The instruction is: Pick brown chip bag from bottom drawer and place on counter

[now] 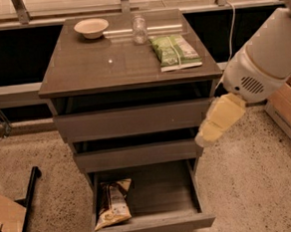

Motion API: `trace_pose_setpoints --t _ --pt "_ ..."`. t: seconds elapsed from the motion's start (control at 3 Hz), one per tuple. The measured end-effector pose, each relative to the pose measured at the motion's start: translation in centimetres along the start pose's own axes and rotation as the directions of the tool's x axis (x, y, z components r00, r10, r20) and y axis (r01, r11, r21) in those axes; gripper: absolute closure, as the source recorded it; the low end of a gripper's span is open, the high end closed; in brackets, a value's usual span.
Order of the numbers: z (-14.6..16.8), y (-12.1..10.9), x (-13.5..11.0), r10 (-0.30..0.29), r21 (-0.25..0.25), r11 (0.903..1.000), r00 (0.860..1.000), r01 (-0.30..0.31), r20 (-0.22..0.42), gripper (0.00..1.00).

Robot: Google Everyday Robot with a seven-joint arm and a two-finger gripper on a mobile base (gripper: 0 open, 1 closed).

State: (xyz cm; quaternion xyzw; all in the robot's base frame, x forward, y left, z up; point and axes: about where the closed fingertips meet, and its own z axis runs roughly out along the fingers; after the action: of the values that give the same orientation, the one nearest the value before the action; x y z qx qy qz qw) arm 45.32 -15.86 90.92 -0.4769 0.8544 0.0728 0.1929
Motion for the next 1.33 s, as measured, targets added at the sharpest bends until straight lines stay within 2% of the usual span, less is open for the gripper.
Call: trace_pose_setpoints --t 0.33,0.67,1.0,1.33 --pt "4.7 0.0 -0.6 0.124 -0.062 0.9906 0.992 -0.122 0.031 0.00" --pt "9.4 -0.4 -0.8 0.274 -0.067 0.9598 0.961 -0.273 0.019 0.00" --pt "9.3 -0.4 -0.8 0.286 -0.068 0.9564 0.958 -0.284 0.018 0.00" --pt "12.5 0.2 -1.7 0.300 -0.092 0.9503 0.954 -0.297 0.013 0.00"
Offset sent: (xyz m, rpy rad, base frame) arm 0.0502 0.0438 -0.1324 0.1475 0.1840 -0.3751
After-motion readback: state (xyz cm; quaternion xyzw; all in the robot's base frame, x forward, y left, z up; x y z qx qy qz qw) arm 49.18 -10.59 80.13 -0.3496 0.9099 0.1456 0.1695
